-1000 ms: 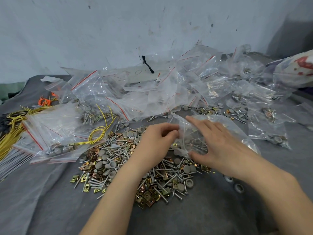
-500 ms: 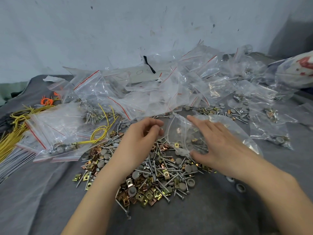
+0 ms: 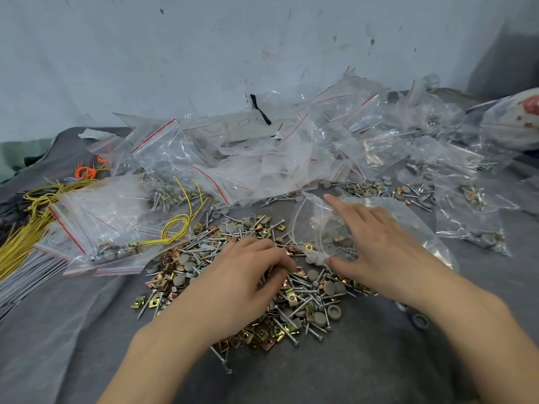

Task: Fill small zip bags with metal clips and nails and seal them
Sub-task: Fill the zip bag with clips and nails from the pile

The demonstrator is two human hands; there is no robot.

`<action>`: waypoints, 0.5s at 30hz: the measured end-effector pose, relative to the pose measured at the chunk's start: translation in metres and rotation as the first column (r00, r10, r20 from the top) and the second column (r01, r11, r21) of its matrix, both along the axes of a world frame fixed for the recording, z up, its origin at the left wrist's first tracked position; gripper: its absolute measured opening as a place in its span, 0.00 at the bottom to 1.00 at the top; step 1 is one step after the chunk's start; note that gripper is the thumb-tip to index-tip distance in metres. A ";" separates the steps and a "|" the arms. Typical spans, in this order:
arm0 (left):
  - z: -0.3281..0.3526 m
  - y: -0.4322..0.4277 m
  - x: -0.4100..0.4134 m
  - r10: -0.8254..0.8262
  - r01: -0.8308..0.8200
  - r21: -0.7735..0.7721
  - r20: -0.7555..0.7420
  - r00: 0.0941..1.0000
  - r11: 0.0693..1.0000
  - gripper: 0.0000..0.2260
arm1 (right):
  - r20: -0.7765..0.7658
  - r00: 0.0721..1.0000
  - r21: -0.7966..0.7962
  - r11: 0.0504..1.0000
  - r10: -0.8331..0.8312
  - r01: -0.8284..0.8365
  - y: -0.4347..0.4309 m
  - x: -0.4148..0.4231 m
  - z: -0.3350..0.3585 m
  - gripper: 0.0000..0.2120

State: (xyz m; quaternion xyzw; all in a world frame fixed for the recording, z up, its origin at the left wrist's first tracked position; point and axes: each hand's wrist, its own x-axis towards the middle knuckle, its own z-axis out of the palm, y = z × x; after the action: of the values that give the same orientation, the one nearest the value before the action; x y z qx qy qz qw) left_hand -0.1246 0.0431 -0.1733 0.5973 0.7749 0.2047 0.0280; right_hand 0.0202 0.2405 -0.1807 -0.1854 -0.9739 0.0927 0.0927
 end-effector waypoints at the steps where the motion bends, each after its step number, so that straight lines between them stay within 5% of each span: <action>1: -0.001 0.001 0.002 0.007 -0.006 0.006 -0.028 1.000 1.000 0.09 | 0.001 1.000 0.001 1.000 0.000 0.000 0.000 0.000 0.000 0.47; 15: -0.016 0.031 0.012 0.158 -0.221 -0.151 -0.346 0.925 0.964 0.15 | -0.008 1.000 -0.021 1.000 -0.007 0.007 0.003 0.001 -0.001 0.47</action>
State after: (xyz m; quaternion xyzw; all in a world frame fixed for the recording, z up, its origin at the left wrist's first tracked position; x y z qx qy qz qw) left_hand -0.1130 0.0741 -0.1895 0.5399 0.8386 0.0298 -0.0664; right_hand 0.0210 0.2436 -0.1822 -0.1893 -0.9718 0.1032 0.0953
